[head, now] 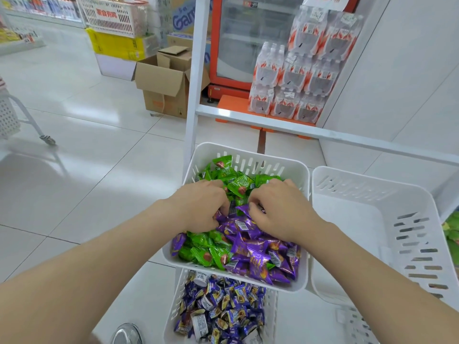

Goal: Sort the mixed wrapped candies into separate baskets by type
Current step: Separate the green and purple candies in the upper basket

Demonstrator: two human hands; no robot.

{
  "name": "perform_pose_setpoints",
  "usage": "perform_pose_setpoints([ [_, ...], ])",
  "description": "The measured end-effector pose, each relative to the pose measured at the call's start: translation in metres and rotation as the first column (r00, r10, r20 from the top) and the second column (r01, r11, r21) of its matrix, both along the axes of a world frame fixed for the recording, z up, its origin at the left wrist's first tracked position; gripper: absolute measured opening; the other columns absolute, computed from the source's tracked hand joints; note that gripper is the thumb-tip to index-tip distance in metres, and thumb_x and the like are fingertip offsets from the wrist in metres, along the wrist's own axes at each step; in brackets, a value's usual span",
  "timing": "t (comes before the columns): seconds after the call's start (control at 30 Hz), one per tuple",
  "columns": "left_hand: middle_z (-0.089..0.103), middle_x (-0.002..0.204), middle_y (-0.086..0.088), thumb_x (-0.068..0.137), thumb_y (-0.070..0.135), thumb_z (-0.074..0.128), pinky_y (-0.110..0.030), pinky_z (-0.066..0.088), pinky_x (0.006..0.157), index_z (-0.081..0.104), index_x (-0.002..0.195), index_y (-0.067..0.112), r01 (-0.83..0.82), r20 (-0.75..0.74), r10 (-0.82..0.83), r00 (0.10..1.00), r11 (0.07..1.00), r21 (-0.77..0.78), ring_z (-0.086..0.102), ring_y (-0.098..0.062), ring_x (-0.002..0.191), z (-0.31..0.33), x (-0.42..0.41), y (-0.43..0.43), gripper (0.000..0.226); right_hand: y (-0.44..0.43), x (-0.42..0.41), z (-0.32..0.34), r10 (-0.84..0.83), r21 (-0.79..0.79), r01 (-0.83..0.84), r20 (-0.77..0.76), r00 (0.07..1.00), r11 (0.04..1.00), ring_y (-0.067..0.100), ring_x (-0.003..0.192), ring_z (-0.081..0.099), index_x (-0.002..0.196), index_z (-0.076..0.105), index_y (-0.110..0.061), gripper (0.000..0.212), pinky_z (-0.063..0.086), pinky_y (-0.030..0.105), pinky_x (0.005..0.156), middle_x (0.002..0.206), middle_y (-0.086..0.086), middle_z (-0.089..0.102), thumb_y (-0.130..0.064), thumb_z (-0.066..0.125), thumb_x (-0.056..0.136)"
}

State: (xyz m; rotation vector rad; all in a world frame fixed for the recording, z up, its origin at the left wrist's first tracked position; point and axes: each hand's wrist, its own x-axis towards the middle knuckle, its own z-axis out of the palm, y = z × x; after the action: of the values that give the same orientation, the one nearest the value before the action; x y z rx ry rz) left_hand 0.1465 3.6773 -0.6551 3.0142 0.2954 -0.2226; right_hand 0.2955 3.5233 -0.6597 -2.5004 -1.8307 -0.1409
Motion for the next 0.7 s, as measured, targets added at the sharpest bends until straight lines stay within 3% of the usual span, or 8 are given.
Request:
perform_pose_setpoints([
  [0.1,0.043,0.094,0.019,0.084,0.028,0.068,-0.036,0.054,0.089,0.076,0.106,0.039,-0.029,0.024,0.030,0.999,0.999,-0.028,0.056,-0.016,0.108,0.003,-0.001,0.002,0.026,0.002,-0.002,-0.006,-0.011,0.091,0.024,-0.144,0.989,0.996,0.017,0.072,0.058,0.076,0.069,-0.023,0.027,0.050,0.042,0.085,0.068,-0.005,0.065,-0.028,0.048,0.092],
  [0.23,0.053,0.073,0.020,0.076,0.022,0.070,-0.029,0.055,0.083,0.081,0.094,0.028,-0.052,-0.023,0.050,0.998,0.993,-0.105,0.058,-0.011,0.090,0.013,-0.004,0.002,0.022,0.010,-0.004,-0.012,0.094,0.196,-0.041,-0.270,0.958,0.980,0.015,0.105,0.061,0.113,0.076,-0.020,0.032,0.047,0.036,0.098,0.109,-0.004,0.075,-0.013,0.050,0.096],
  [0.3,0.062,0.069,0.013,0.075,0.036,0.072,-0.030,0.056,0.080,0.081,0.085,0.026,-0.072,-0.031,0.069,0.997,0.991,-0.114,0.063,-0.011,0.085,0.014,-0.004,-0.001,0.017,0.017,-0.006,-0.012,0.111,0.056,-0.101,-0.217,0.970,0.993,0.016,0.113,0.054,0.122,0.072,-0.025,0.036,0.038,0.039,0.100,0.114,-0.006,0.072,-0.015,0.047,0.098],
  [0.4,0.067,0.072,0.002,0.086,0.042,0.065,-0.038,0.055,0.081,0.075,0.072,0.018,-0.047,0.062,0.051,0.997,0.996,-0.074,0.062,-0.019,0.079,0.006,0.001,-0.001,0.030,0.024,-0.003,-0.011,0.061,-0.122,-0.058,0.026,0.998,0.991,0.022,0.117,0.047,0.116,0.070,-0.031,0.033,0.029,0.047,0.098,0.106,-0.005,0.069,-0.027,0.042,0.100],
  [0.47,0.055,0.096,0.001,0.094,0.031,0.061,-0.040,0.048,0.090,0.075,0.091,0.026,0.023,0.121,-0.026,0.992,0.999,0.025,0.051,-0.021,0.095,-0.001,0.004,-0.004,0.015,0.024,0.003,-0.007,0.053,-0.116,-0.037,0.138,0.989,0.993,0.025,0.118,0.044,0.107,0.070,-0.031,0.031,0.026,0.048,0.096,0.102,-0.005,0.068,-0.035,0.040,0.099],
  [0.57,0.034,0.119,-0.002,0.102,0.031,0.046,-0.039,0.039,0.092,0.062,0.129,0.040,0.056,0.054,-0.069,0.996,0.975,0.216,0.035,-0.024,0.109,-0.014,0.004,-0.008,0.033,0.021,0.012,-0.004,0.025,-0.142,0.009,0.239,0.971,0.990,0.031,0.120,0.038,0.105,0.074,-0.032,0.040,0.023,0.050,0.099,0.116,0.004,0.058,-0.043,0.036,0.097],
  [0.63,0.034,0.128,-0.005,0.104,0.037,0.038,-0.041,0.040,0.093,0.060,0.131,0.036,-0.032,0.009,0.031,0.999,0.968,0.249,0.039,-0.027,0.117,-0.017,0.004,-0.010,0.036,0.018,0.015,-0.003,0.004,-0.120,0.028,0.261,0.965,0.992,0.031,0.114,0.040,0.098,0.076,-0.027,0.043,0.025,0.049,0.097,0.114,0.006,0.054,-0.044,0.037,0.091],
  [0.7,0.039,0.124,-0.005,0.104,0.039,0.037,-0.041,0.043,0.093,0.063,0.128,0.031,-0.088,0.011,0.088,0.996,0.973,0.213,0.045,-0.027,0.113,-0.016,0.004,-0.009,0.037,0.019,0.015,-0.001,0.010,-0.051,0.005,0.288,0.958,0.999,0.026,0.101,0.044,0.084,0.075,-0.023,0.035,0.032,0.045,0.091,0.097,0.001,0.056,-0.039,0.044,0.083],
])
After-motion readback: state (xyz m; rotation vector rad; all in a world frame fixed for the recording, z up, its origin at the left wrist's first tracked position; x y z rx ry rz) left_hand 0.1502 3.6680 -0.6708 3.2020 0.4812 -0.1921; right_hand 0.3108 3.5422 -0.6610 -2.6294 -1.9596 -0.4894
